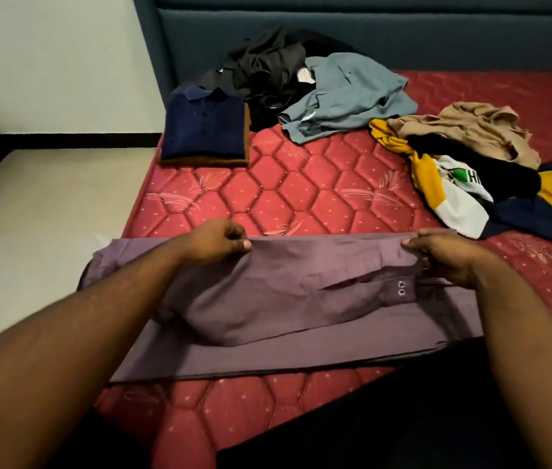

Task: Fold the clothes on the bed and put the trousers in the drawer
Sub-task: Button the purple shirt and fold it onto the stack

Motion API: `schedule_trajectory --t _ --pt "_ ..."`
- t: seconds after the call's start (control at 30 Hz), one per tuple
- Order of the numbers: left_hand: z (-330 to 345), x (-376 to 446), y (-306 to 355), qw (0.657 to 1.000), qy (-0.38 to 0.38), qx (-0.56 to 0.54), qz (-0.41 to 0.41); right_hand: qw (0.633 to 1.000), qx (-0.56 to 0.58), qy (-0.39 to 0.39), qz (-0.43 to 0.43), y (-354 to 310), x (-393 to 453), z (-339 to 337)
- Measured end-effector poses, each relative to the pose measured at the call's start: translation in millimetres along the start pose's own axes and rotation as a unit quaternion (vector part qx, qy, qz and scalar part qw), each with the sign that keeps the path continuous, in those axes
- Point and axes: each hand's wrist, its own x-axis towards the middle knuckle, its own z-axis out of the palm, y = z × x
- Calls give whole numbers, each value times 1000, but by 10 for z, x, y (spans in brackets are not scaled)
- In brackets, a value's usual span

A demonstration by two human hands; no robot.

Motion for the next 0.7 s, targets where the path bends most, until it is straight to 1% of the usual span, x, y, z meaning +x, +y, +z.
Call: schedule_trajectory --t 0.03,0.07,0.13,0.17,0.2,0.27,0.37,0.47,0.6,0.7 --pt "27 76 4 1000 -7 5 -6 1000 18 11 15 59 37 -11" --pt "84 198 17 999 -28 21 -22 999 7 16 30 133 92 -33" --pt "224 345 10 994 -68 73 -48 994 -100 19 27 250 177 -33" --pt "267 382 -12 991 -72 95 -53 990 -137 27 5 265 219 -4" --pt "298 416 -15 991 -64 104 -53 986 -157 53 -13 257 265 -3" --pt "343 525 18 995 -32 85 -42 982 -149 115 -30 266 395 -116" --pt "424 690 136 997 15 69 -5 975 -110 195 7 379 550 -321" --pt "575 878 219 995 30 96 5 966 -101 235 44 485 641 -399" --pt "702 1022 213 992 78 103 4 946 -122 300 22 501 707 -430" --pt "760 999 174 989 113 90 12 934 -153 323 10 505 712 -434"
